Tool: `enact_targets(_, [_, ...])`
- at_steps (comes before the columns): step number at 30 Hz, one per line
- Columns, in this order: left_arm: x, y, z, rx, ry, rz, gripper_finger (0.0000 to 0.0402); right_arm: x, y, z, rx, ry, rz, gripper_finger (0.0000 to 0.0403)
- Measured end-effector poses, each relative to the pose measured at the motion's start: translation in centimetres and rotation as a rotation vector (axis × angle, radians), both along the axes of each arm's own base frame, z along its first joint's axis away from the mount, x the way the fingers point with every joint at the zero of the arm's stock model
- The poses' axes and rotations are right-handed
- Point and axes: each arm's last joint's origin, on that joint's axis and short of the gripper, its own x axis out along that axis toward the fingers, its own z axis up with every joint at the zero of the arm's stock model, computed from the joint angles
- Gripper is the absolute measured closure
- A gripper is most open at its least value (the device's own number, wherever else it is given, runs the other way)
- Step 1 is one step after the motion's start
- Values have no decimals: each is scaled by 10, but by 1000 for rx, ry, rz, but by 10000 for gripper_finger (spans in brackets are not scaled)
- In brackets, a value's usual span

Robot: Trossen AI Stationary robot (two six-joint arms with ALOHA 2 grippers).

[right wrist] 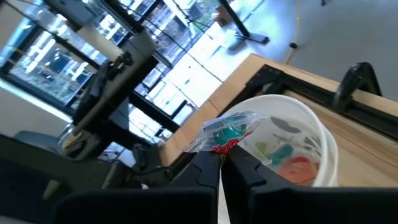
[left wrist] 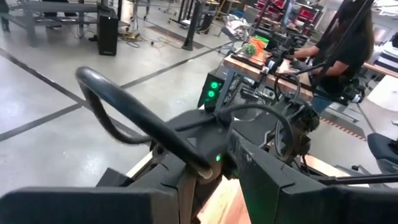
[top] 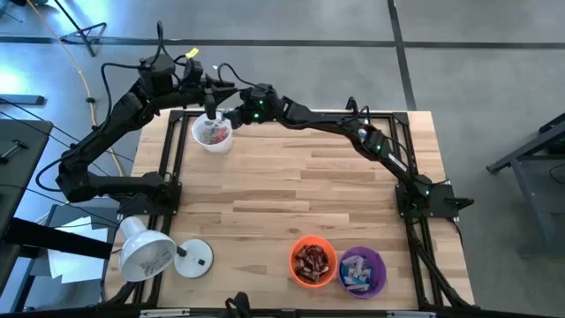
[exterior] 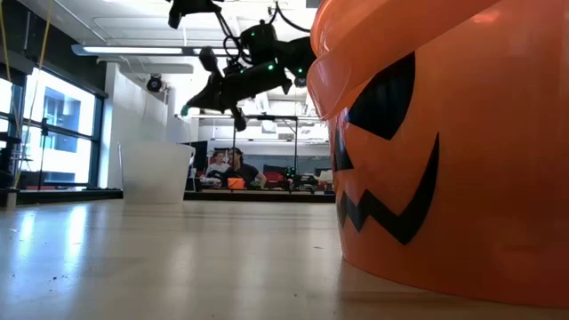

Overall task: Organize candy in baskets
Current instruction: Put the blue gummy into the white bucket, then put the white chocolate into the purple bucket

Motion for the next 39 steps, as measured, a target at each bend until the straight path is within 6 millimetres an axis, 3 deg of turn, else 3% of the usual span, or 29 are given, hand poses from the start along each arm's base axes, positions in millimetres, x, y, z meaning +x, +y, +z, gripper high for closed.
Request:
enact_targets(7, [0, 0, 0, 0, 1, 1, 302, 6, 1, -10, -20, -17, -9, 392])
enact_targets(18, [0, 0, 0, 15, 6, -2, 302, 9, 6, -7, -102, -48, -8, 247])
enact_targets(25, [0, 0, 0, 15, 8, -3, 302, 8, 3, -9, -90, -24, -8, 227])
enact_targets(29, [0, 0, -2, 15, 23, 0, 302, -9, -13, -6, 63, 167, 0, 241])
enact_targets(33, [-1, 0, -6, 29, 79, 7, 302, -38, -21, -14, 85, 445, -22, 262])
enact_targets(39, [-4, 4, -8, 78, 142, 137, 302, -82, -12, -15, 4, 937, -148, 284])
